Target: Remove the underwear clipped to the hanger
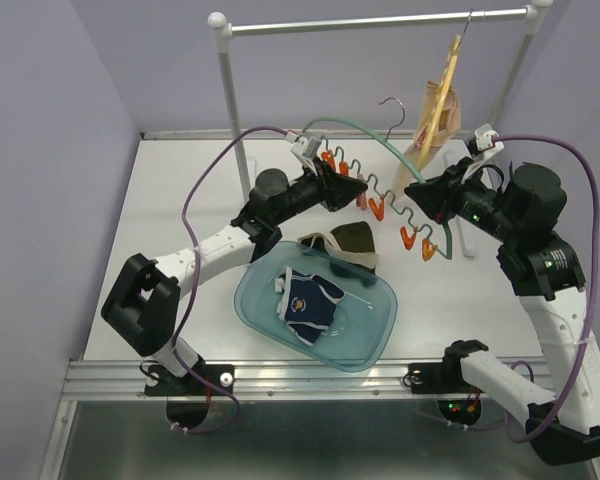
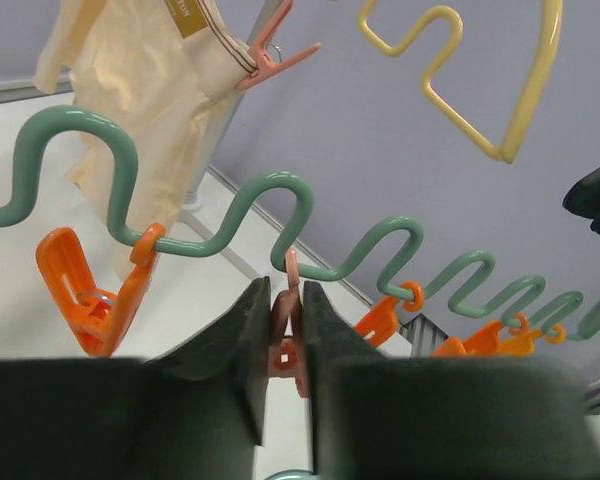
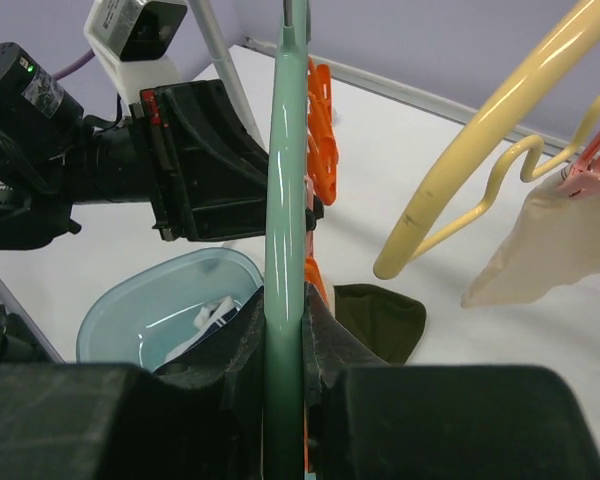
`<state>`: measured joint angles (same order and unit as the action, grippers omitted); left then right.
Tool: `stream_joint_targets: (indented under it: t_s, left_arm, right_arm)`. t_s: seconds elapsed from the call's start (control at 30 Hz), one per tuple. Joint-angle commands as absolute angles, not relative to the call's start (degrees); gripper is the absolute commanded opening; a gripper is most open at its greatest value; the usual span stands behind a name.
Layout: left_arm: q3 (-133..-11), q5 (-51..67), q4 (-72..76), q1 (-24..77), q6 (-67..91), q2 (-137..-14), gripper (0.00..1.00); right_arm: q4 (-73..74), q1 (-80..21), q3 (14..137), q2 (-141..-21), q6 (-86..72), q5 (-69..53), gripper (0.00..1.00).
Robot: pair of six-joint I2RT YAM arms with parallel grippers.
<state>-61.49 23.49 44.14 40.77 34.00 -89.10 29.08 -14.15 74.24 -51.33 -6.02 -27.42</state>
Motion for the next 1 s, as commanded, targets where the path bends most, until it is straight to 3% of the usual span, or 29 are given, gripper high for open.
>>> stream_joint_targets:
  t_s: [0.0, 0.23, 0.73, 0.97]
  left_arm:
    - [-60.3, 22.2, 47.6, 40.5, 33.3, -86.2, 0.47]
    - [-56.4, 19.4, 44.1, 40.5, 29.0, -80.5, 0.79]
    - [-46.5, 10.9, 33.1, 40.4, 19.1, -67.8, 0.83]
    - [-39.4, 1.2, 29.1, 40.3, 17.6, -55.7, 0.99]
  right_arm:
    - [22.7, -13.5, 74.3, -49.6, -6.2, -28.0, 0.01]
    - [22.7, -13.4, 74.5, -49.7, -5.5, -27.2, 0.00]
    - [22.7, -13.4, 79.0, -51.9, -3.6, -29.4, 0.01]
    - [22.9, -13.4, 83.8, -55.0, -5.7, -34.4, 0.01]
